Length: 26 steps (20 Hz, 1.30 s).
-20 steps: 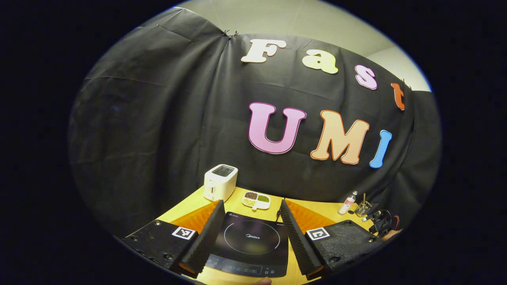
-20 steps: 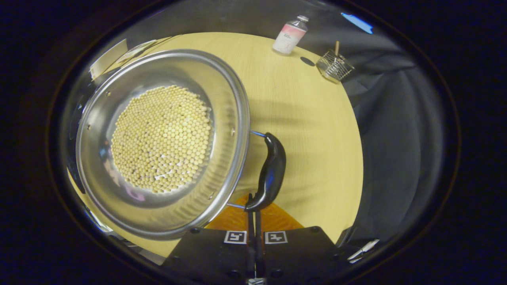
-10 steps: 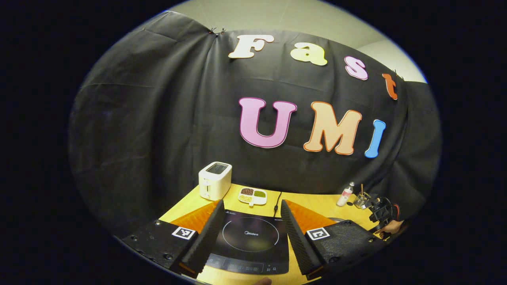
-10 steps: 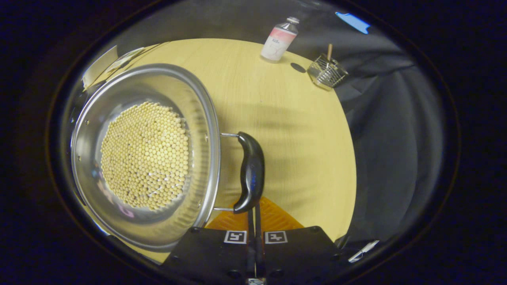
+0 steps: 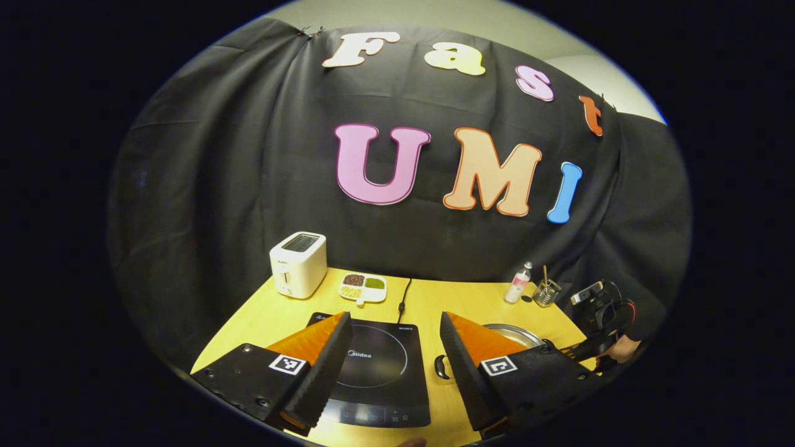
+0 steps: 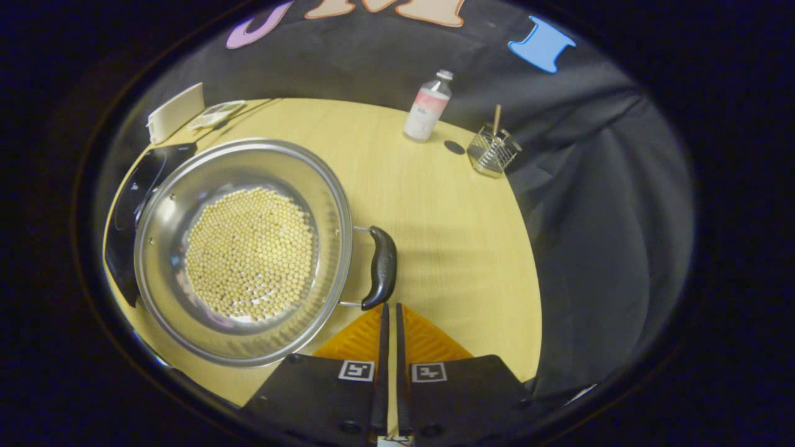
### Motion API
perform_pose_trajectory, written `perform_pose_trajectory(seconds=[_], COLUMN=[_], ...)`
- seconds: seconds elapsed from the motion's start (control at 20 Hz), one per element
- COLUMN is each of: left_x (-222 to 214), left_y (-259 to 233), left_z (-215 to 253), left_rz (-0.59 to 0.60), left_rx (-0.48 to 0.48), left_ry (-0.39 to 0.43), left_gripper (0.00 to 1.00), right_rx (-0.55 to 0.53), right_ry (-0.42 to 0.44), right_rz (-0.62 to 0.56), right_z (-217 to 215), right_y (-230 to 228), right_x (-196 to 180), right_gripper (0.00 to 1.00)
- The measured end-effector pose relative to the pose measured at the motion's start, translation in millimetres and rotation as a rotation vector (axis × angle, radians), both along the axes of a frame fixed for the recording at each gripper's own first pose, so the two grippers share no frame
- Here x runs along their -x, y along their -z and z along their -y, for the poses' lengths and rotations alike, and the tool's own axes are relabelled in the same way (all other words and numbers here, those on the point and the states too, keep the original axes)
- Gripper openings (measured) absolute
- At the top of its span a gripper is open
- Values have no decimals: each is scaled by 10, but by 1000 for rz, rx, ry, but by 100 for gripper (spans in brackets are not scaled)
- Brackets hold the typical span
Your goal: First push the handle of the pot to place it horizontally, then grasp the pot with both hands and set it on the induction cooktop.
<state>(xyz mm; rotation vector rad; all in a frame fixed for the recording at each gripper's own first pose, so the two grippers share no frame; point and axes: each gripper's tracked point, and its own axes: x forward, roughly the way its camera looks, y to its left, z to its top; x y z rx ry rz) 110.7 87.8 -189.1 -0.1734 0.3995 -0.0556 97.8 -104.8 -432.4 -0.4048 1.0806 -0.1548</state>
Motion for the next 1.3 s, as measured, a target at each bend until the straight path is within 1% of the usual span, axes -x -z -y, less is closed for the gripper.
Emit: perform_pose_trajectory(seconds=[0.15, 0.2, 0.25, 0.3, 0.35, 0.4, 0.45, 0.5, 0.55, 0.6, 0.65, 0.7, 0.75, 0.85, 0.95, 1.0, 1.05, 1.15, 1.2, 1.25, 1.3], left_x=[-48, -50, -67, -92, -106, -103, -106, -121, -117, -136, -167, -170, -165, -198, -310, -372, -433, -485, -484, -486, -468], left_y=[215, 284, 322, 355, 430, 538, 651, 752, 838, 914, 1021, 1172, 1335, 1612, 1881, 1979, 2043, 2178, 2243, 2305, 2375], left_z=[318, 422, 521, 615, 710, 769, 815, 865, 936, 1041, 1156, 1256, 1334, 1384, 1324, 1316, 1320, 1279, 1274, 1296, 1327], left_rz=[-78, -105, -120, -137, -162, -193, -214, -237, -269, -286, -301, -335, -382, -460, -530, -548, -563, -604, -624, -646, -676], left_rx=[27, 37, 57, 79, 87, 71, 37, 0, -21, -22, -12, 10, 36, 59, 34, 29, 28, 9, -1, -5, -3], left_ry=[20, 30, 33, 35, 38, 37, 40, 47, 62, 85, 106, 126, 144, 164, 172, 177, 179, 181, 189, 198, 208], left_gripper=[87, 86, 86, 86, 86, 81, 86, 86, 84, 85, 89, 84, 83, 84, 82, 82, 82, 80, 85, 78, 78], right_rx=[-117, -131, -158, -186, -209, -226, -248, -267, -281, -304, -318, -319, -310, -308, -307, -303, -309, -311, -310, -308, -308], right_ry=[15, 13, 13, 13, 6, 0, -13, -18, -12, -6, -7, -11, -14, 3, 9, 16, 25, 38, 42, 46, 52], right_rz=[58, 71, 82, 84, 82, 84, 91, 90, 79, 74, 75, 71, 62, 39, 32, 20, 15, -2, -9, -19, -31], right_z=[-152, -154, -150, -178, -196, -215, -231, -251, -250, -276, -286, -284, -258, -254, -240, -227, -231, -215, -213, -203, -202], right_y=[-50, -68, -96, -72, -42, -33, -9, 20, 47, 53, 63, 93, 151, 221, 255, 274, 298, 374, 403, 438, 476], right_x=[-141, -212, -221, -258, -271, -302, -348, -392, -378, -382, -405, -428, -420, -413, -420, -409, -416, -426, -434, -436, -437], right_gripper=[34, 39, 63, 61, 62, 63, 72, 78, 84, 84, 87, 91, 93, 93, 93, 95, 93, 93, 93, 93, 93])
